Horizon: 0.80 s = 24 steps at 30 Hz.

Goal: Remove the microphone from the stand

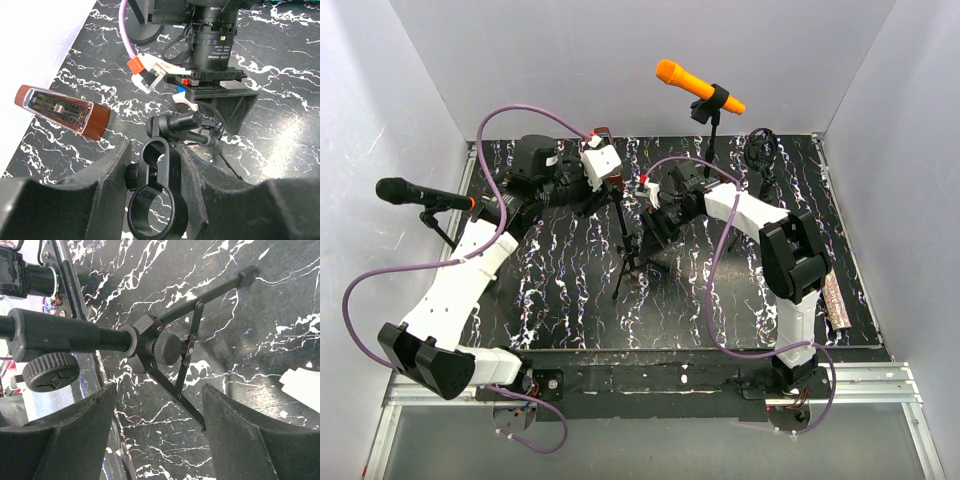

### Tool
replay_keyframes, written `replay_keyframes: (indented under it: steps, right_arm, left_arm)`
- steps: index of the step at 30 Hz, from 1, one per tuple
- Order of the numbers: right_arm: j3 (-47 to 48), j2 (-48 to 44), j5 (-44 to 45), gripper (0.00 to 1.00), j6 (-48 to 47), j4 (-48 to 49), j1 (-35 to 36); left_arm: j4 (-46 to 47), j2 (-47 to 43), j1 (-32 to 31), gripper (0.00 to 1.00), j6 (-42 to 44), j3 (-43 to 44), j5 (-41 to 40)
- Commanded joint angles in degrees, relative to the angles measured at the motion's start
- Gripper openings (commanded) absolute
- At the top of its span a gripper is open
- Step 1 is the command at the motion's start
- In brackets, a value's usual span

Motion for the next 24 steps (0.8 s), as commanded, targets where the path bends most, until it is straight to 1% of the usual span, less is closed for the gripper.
replay_keyframes:
  steps: [1, 3, 5, 6, 8, 10, 13, 16, 20, 24]
  right_arm:
    - [3.4, -2.5, -1.8, 0.76, -7.7, -2.7, -0.1]
    - [6.6, -3.3, -4.5, 0.77, -11.0, -5.9, -0.1]
    - [8.7, -4.6, -8.1, 0.79, -12.2, -5.9, -0.7]
    - [9.1, -5.3, -10.2, 0.79, -11.5, -4.8, -1.0]
    - [9.1, -6.2, -10.7, 0.8, -7.7, -1.1, -1.3]
    - [9.8, -5.8, -8.6, 0.8, -3.1, 0.6, -1.3]
    - [12.6, -3.1, -6.1, 0.78, -1.3, -1.4, -1.3]
    - [12.4, -1.4, -2.8, 0.76, 0.8, -0.3, -1.3]
    - [9.3, -0.4, 0.1, 0.75, 0.0, -0.3, -1.4]
    - [5.8, -1.3, 2.0, 0.73, -3.5, -1.6, -1.2]
  left_arm:
    - [0.9, -2.8, -0.1, 0.0, -0.2, -0.6, 0.4]
    - [1.0, -2.9, -0.1, 0.0, -0.1, -0.6, 0.4]
    - [0.9, -2.9, -0.1, 0.0, -0.1, -0.6, 0.3]
    - [0.9, -3.0, -0.1, 0.0, -0.1, -0.7, 0.4]
    - [1.1, -3.0, -0.1, 0.0, -0.1, -0.9, 0.6]
    - [1.3, -3.1, -0.1, 0.0, -0.1, -1.1, 0.8]
    - [1.8, -3.3, -0.1, 0.0, -0.3, -1.1, 0.9]
    - [1.5, -3.1, -0.1, 0.0, -0.2, -0.7, 0.8]
    - [1.2, -3.1, -0.1, 0.0, 0.4, -0.6, 0.8]
    - [1.3, -3.0, -0.1, 0.0, 0.4, -0.5, 1.0]
